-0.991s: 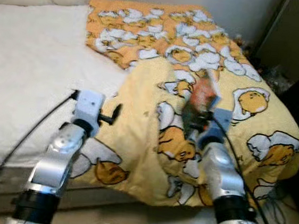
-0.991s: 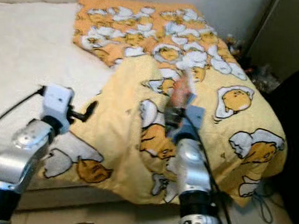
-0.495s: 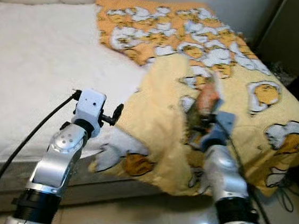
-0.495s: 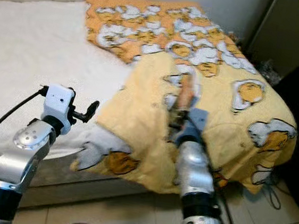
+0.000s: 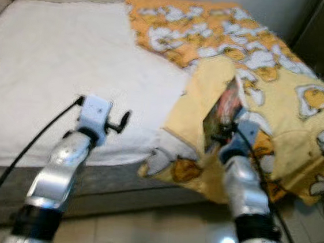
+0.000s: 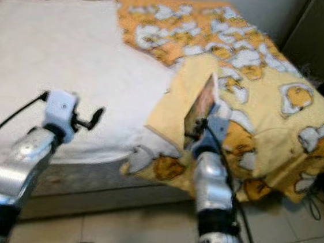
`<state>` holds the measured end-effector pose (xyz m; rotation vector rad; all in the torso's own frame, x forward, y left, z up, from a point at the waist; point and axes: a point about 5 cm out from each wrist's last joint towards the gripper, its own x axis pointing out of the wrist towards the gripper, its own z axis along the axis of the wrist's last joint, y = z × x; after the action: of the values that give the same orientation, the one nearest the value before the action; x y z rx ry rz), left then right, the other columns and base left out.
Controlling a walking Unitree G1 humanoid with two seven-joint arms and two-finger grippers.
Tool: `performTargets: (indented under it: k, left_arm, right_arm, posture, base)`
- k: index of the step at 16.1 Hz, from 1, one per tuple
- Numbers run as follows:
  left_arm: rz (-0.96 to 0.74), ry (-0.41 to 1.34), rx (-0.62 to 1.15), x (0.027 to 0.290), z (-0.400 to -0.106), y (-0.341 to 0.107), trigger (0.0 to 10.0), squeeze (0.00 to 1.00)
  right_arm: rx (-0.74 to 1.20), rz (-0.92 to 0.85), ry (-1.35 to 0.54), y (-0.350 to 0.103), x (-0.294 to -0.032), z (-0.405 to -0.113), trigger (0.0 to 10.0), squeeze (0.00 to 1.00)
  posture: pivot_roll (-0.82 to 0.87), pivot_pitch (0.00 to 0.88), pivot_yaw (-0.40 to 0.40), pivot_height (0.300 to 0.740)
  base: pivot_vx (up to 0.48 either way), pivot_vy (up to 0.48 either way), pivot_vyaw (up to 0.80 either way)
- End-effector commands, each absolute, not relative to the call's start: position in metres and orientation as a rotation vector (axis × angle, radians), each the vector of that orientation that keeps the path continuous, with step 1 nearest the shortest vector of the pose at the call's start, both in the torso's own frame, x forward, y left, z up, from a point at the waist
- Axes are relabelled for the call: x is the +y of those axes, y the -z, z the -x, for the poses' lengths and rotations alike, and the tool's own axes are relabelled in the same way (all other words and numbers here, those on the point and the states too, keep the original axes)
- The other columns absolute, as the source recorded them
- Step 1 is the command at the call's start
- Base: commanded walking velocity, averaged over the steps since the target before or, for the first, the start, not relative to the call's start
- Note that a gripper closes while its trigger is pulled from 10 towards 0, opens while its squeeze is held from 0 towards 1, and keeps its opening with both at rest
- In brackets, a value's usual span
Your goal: Clean up the room
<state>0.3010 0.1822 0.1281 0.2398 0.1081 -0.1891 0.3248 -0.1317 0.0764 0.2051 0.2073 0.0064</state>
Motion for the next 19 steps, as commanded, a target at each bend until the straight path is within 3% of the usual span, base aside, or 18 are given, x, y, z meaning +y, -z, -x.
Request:
performTargets:
  k: [1, 19]
  left_arm:
    - [-0.239, 0.195, 0.092, 0.1781, -0.3026, -0.1313, 10.0, 0.0]
    - [-0.217, 0.164, 0.083, 0.1799, -0.3072, -0.1334, 10.0, 0.01]
  right_arm:
    - [0.151, -0.199, -0.029, -0.0894, -0.1285, -0.3302, 10.0, 0.0]
    - [0.14, -0.157, -0.071, -0.0938, -0.1289, -0.3333, 10.0, 0.0]
  posture:
    - [0.06, 0.0, -0.005, 0.74]
    - [0.05, 0.0, -0.012, 0.74]
  base:
    - [0.0, 0.398, 0.0]
    - [0.0, 0.398, 0.0]
